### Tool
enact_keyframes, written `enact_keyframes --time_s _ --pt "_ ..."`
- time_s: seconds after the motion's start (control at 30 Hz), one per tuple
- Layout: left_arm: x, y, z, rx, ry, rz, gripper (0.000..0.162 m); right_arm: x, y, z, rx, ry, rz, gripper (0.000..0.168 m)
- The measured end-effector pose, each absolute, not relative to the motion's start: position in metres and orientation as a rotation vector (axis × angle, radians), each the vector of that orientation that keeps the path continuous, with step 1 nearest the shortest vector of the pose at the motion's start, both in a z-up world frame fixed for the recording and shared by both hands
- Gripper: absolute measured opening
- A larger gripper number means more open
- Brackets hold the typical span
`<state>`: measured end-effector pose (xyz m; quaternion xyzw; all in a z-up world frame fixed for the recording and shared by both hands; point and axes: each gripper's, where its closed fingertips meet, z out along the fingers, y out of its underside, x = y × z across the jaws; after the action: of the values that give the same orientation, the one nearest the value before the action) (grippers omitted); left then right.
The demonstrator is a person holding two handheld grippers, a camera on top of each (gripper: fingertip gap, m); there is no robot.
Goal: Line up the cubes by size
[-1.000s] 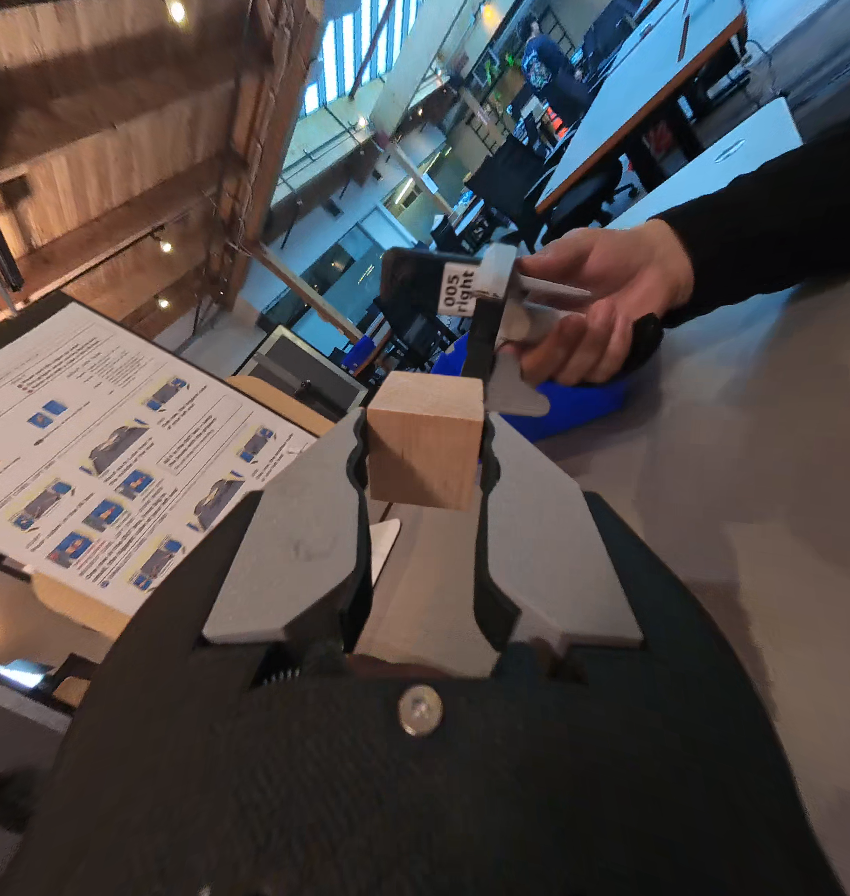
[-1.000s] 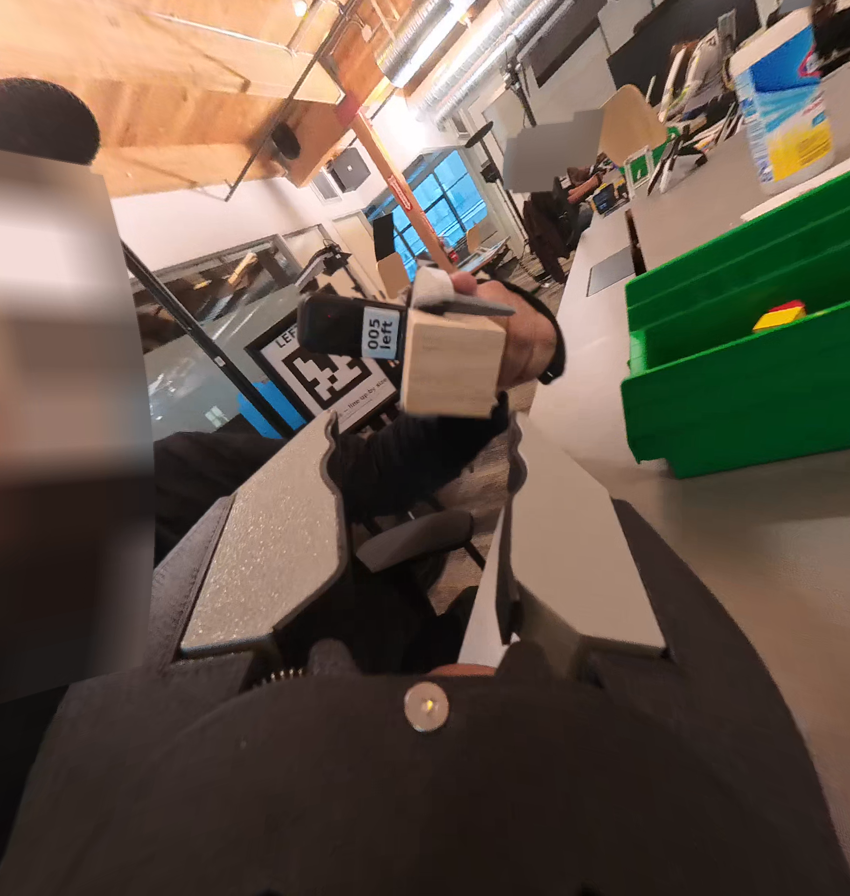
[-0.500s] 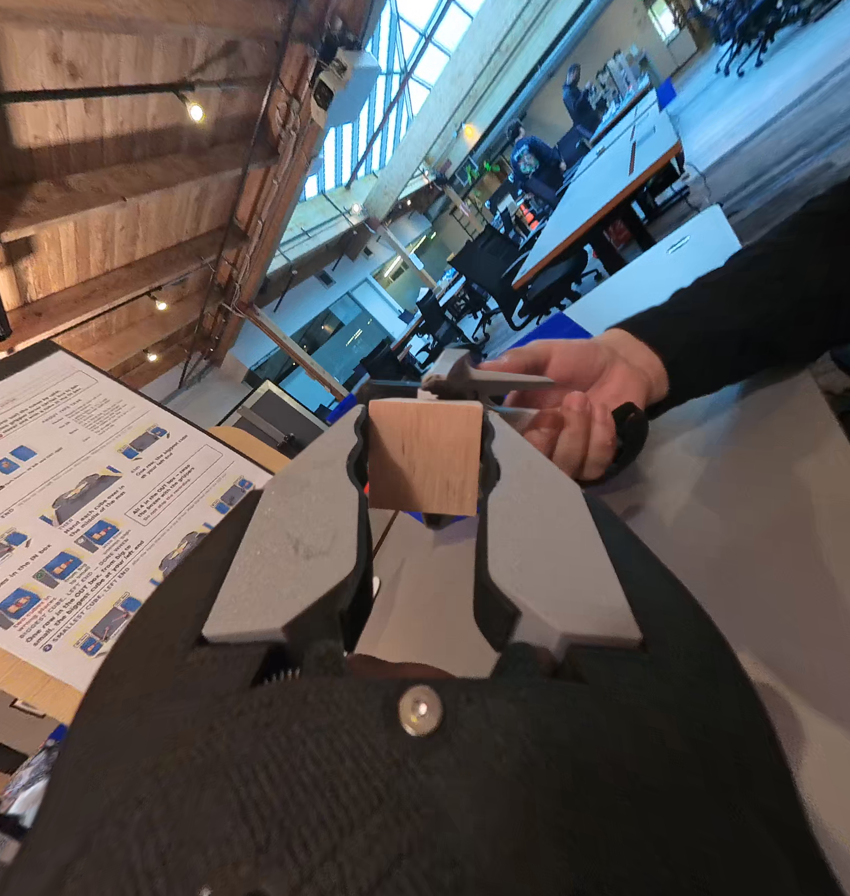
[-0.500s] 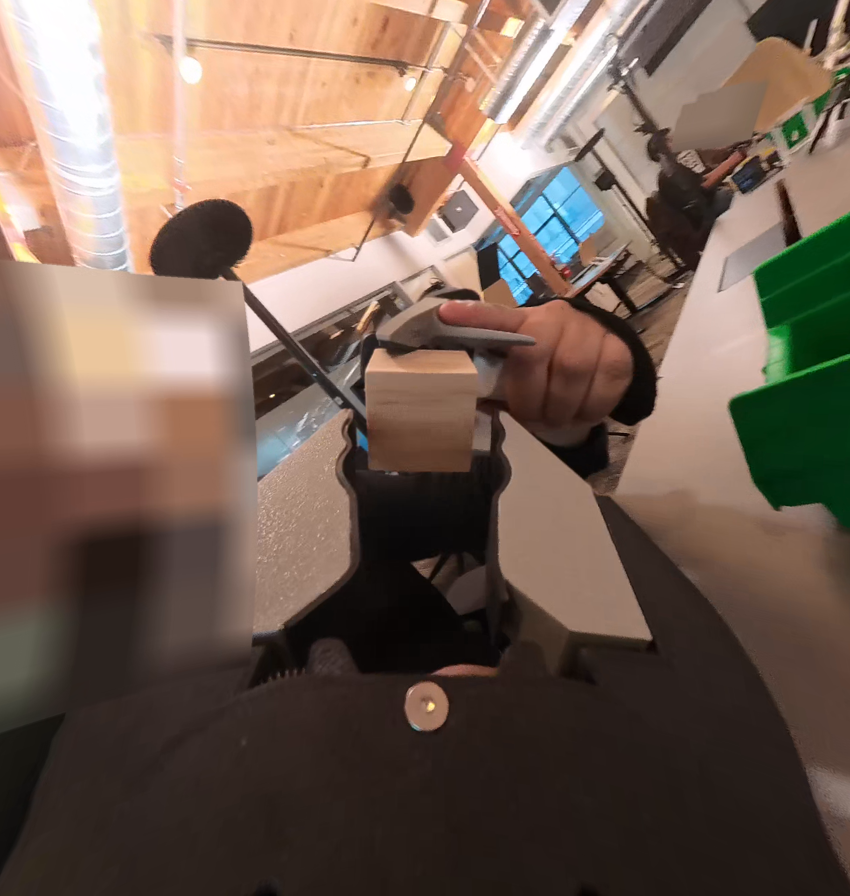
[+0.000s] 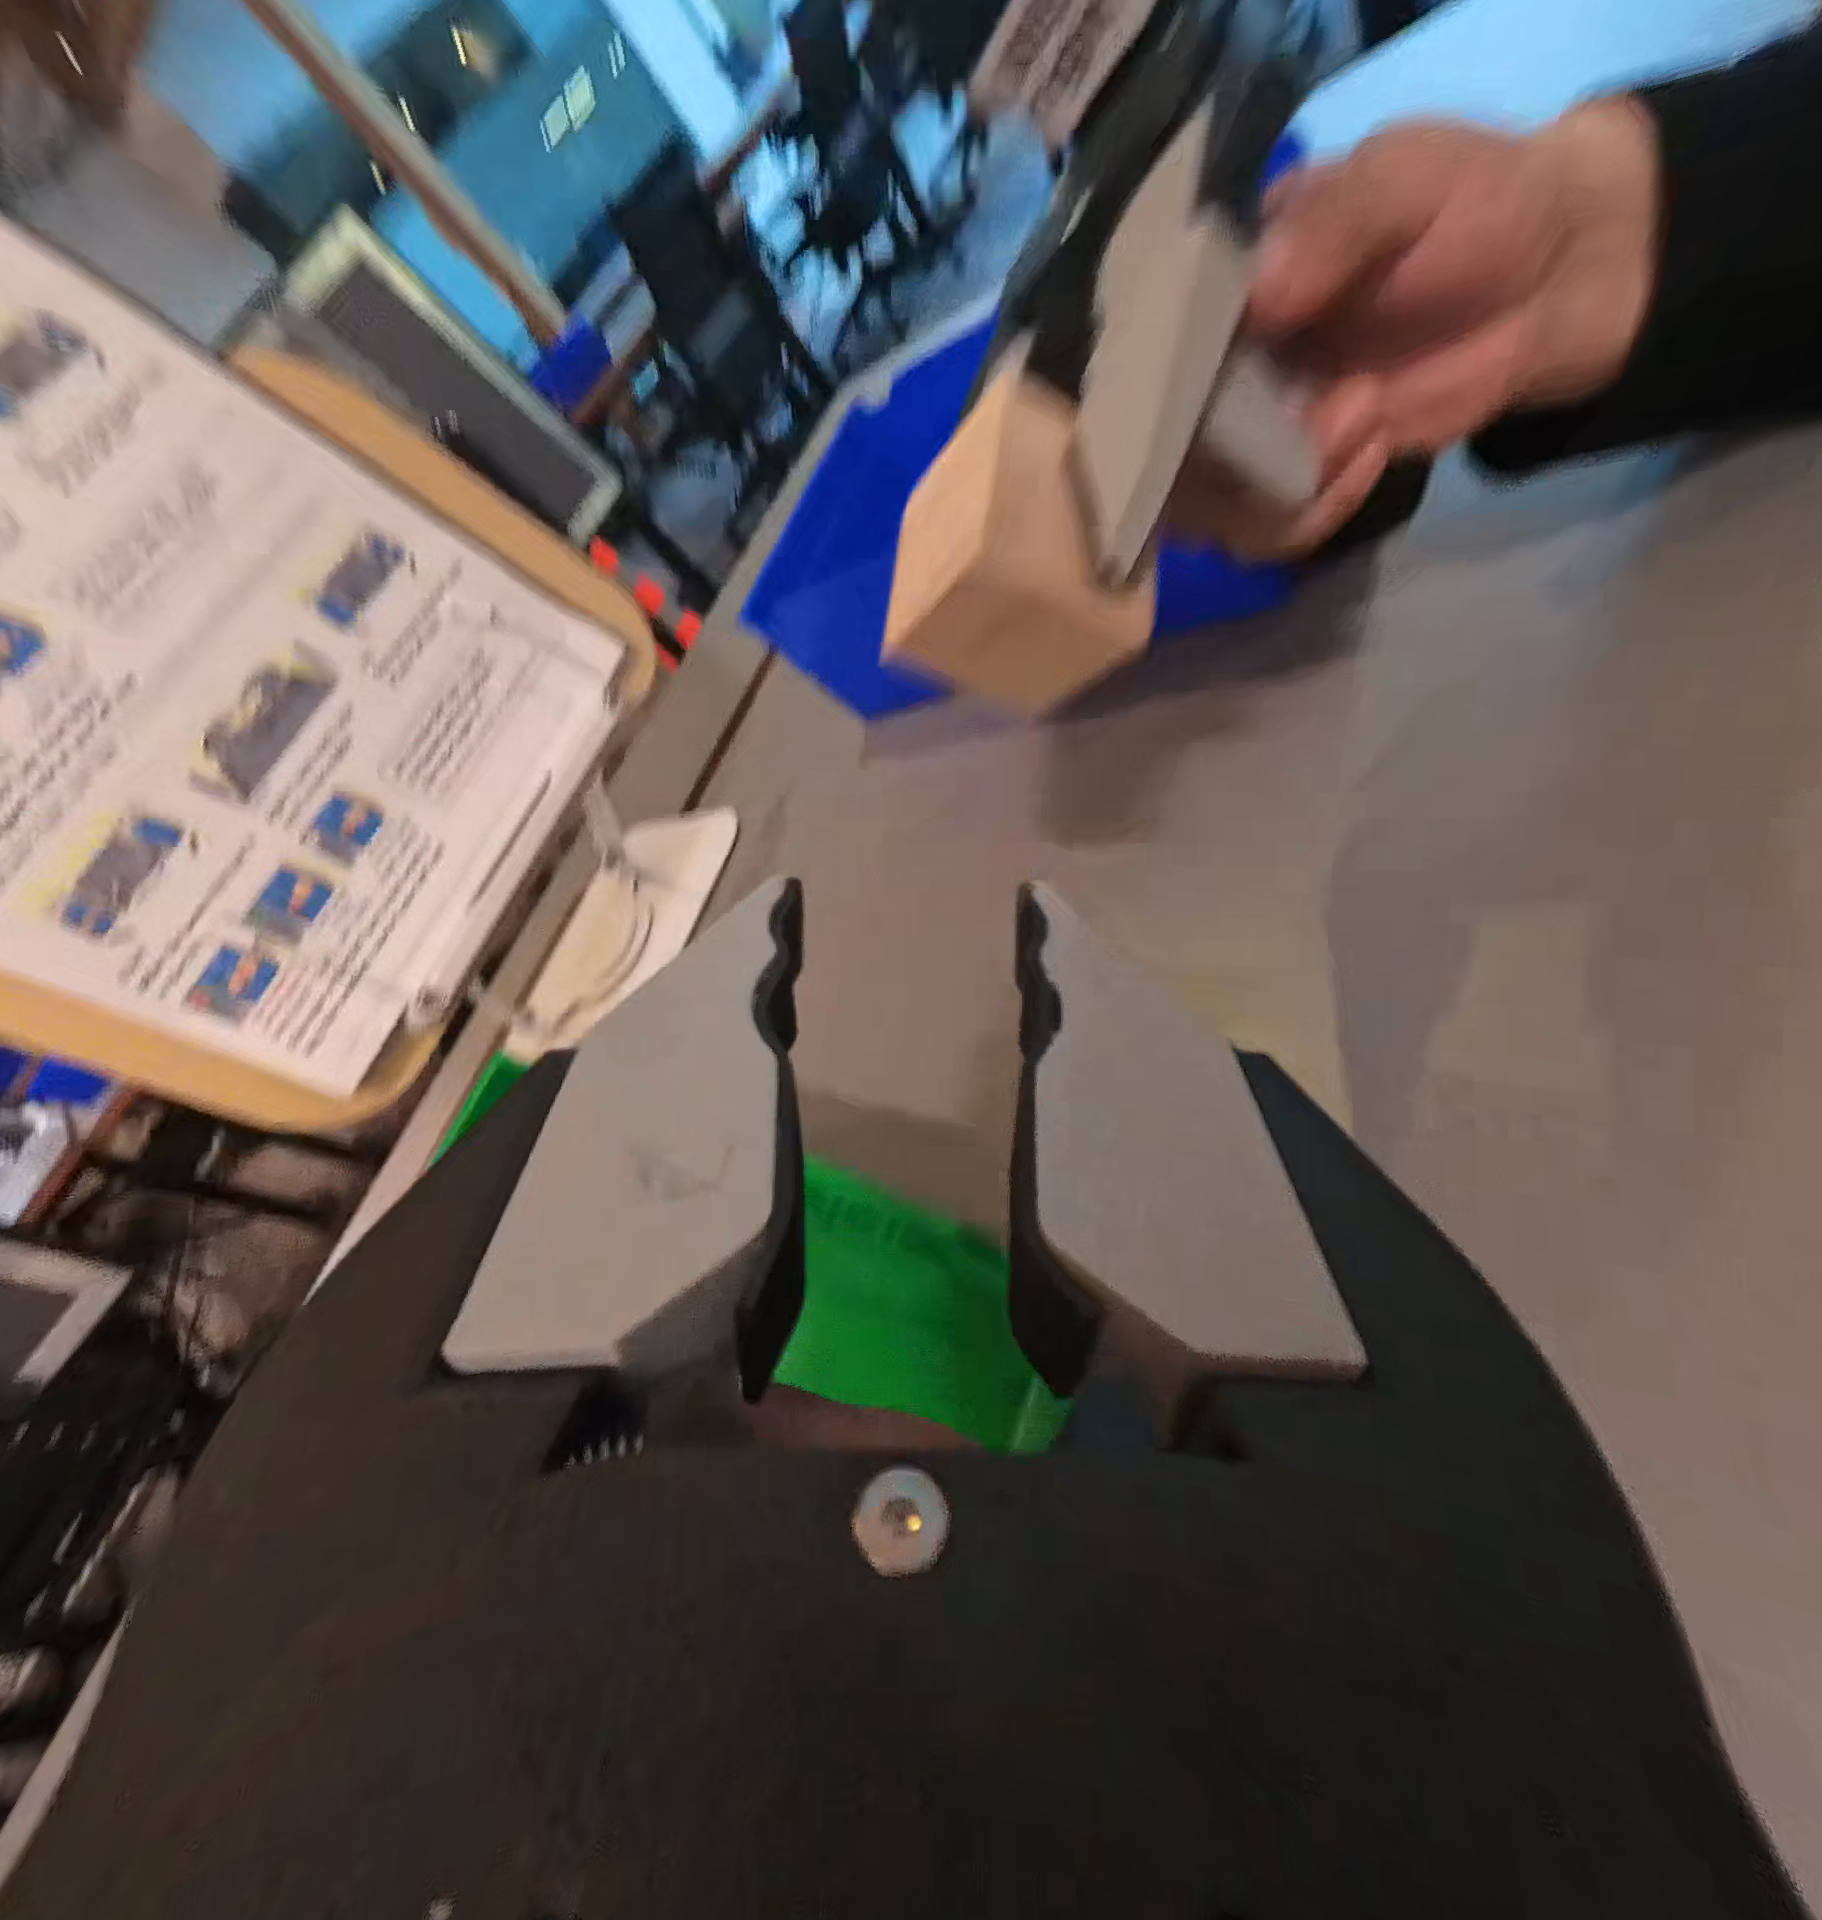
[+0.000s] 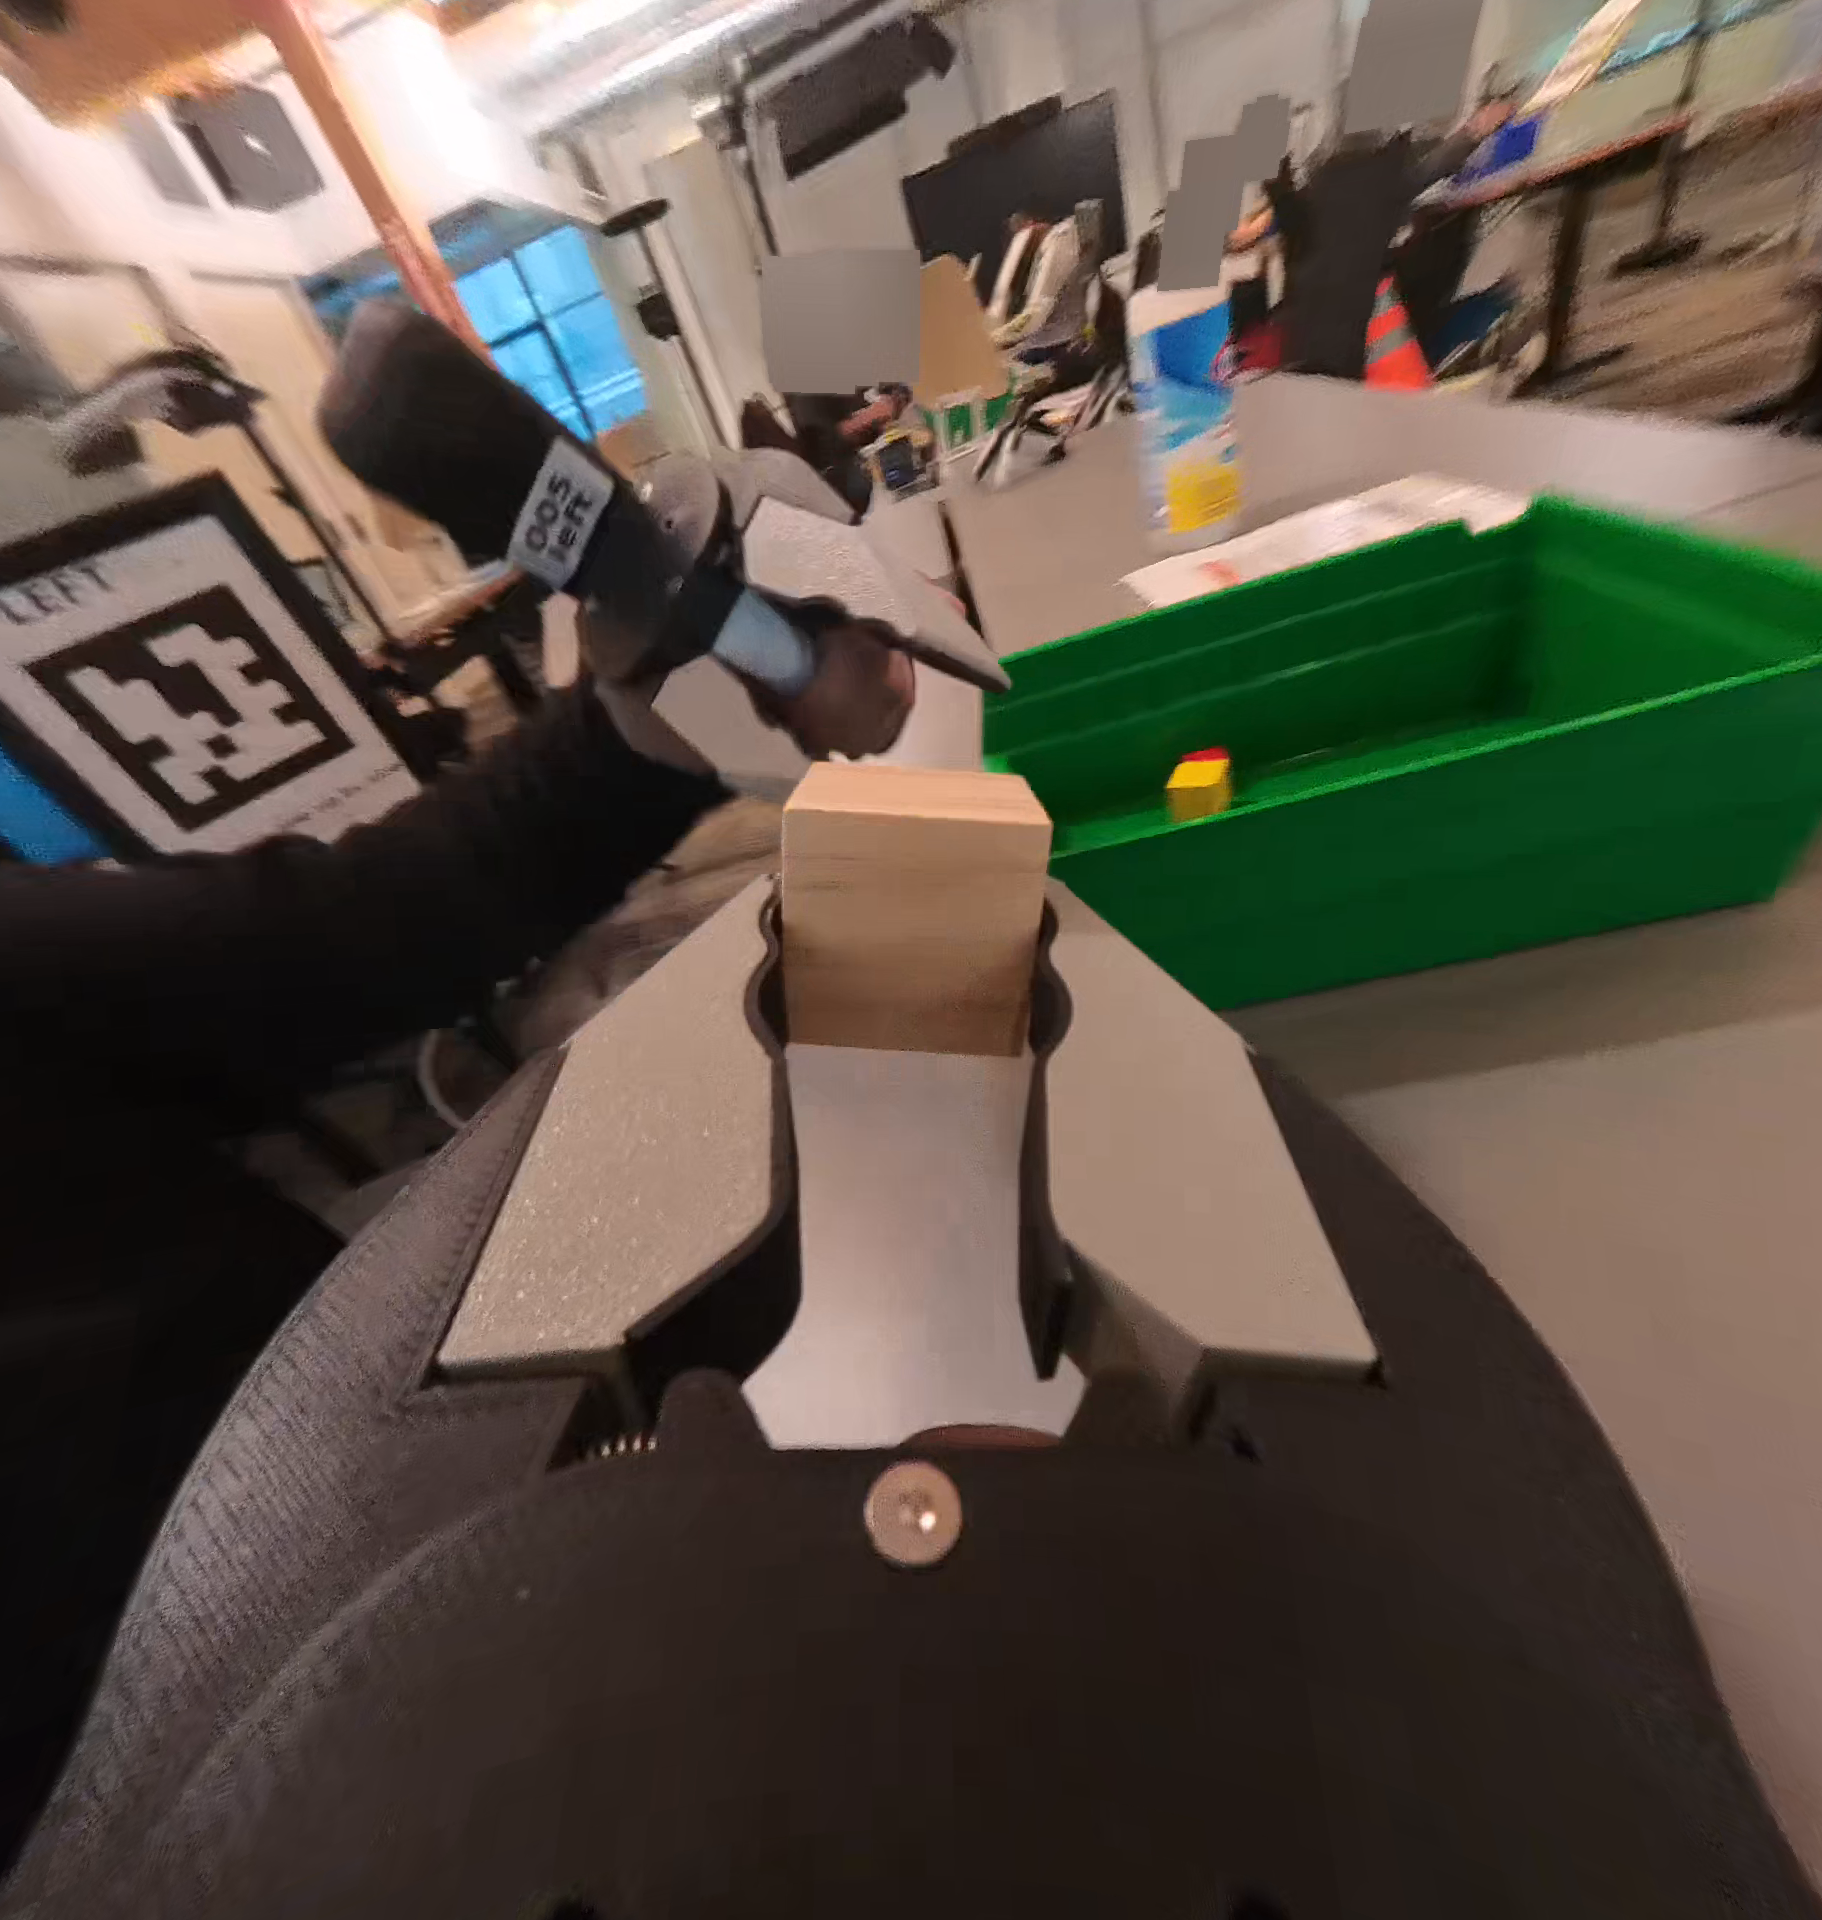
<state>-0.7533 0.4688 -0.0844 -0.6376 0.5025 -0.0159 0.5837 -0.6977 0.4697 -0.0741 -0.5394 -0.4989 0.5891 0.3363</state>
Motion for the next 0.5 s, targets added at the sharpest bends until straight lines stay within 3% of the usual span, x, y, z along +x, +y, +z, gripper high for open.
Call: enact_keyframes --time_s 0.27,0.5 --pt "-0.905 0.503 -0.162 -1.987 1.662 0.39 0.043 -0.672 0.473 -0.062 -1.354 -1.262 1.698 0.043" --pt "-0.976 0.524 -0.226 -2.131 2.051 0.697 0.025 -0.662 0.469 -0.057 -1.306 -1.292 1.716 0.043"
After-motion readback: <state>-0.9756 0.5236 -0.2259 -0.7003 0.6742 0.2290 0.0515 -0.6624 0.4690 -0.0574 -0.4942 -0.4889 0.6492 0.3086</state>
